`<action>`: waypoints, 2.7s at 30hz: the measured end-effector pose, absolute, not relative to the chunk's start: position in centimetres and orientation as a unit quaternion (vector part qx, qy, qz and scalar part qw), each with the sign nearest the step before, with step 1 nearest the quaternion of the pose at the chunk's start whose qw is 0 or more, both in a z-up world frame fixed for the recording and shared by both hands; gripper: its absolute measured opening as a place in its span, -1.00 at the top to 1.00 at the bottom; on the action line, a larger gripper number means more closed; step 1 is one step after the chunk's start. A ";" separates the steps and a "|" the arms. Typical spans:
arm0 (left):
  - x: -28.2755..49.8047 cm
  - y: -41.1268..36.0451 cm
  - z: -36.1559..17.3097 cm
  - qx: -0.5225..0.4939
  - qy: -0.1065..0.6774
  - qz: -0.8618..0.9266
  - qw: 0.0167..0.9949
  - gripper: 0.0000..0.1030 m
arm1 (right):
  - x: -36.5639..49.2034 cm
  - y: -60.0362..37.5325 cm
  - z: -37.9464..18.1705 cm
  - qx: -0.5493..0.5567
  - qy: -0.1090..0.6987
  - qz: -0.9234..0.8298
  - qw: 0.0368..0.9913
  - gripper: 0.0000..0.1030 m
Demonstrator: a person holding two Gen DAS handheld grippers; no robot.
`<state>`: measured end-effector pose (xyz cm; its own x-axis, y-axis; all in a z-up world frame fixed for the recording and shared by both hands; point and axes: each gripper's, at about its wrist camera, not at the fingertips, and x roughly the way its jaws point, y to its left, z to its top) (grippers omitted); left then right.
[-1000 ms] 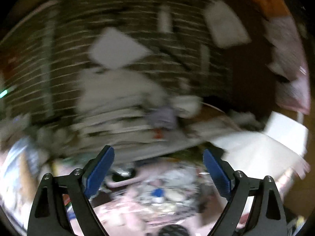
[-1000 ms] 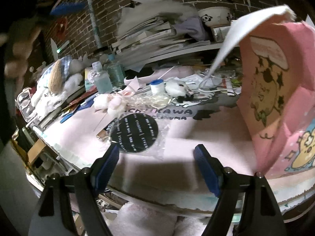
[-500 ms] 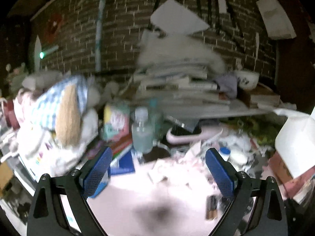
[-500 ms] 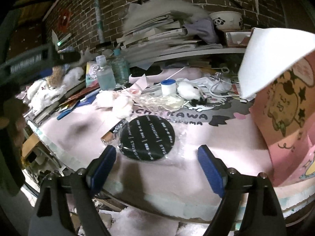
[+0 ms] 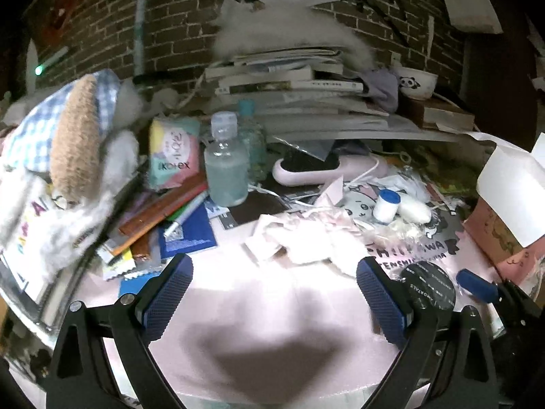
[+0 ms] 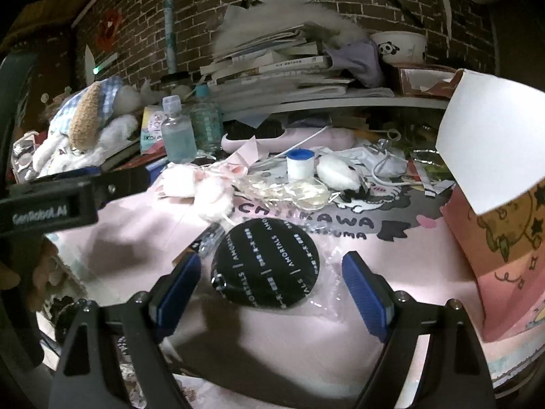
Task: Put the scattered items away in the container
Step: 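Grasp the bagged black round compact with the right tool, then carry the black compact with the right tool into the white box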
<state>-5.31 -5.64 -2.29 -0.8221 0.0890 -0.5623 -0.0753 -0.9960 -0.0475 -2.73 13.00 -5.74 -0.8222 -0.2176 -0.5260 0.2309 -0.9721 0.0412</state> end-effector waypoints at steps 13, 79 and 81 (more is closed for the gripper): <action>-5.7 -5.9 -2.9 -0.300 -0.021 0.953 0.050 -0.87 | -4.0 12.5 -6.3 0.272 0.007 -0.957 0.100 -0.88; -5.6 -5.2 -2.5 -0.303 -0.023 0.950 0.065 -0.87 | -0.5 18.8 8.2 0.171 0.077 -0.978 0.097 0.67; -5.6 -5.0 -2.5 -0.304 -0.022 0.950 0.067 -0.87 | -0.8 20.5 8.8 0.188 0.067 -0.976 0.087 0.67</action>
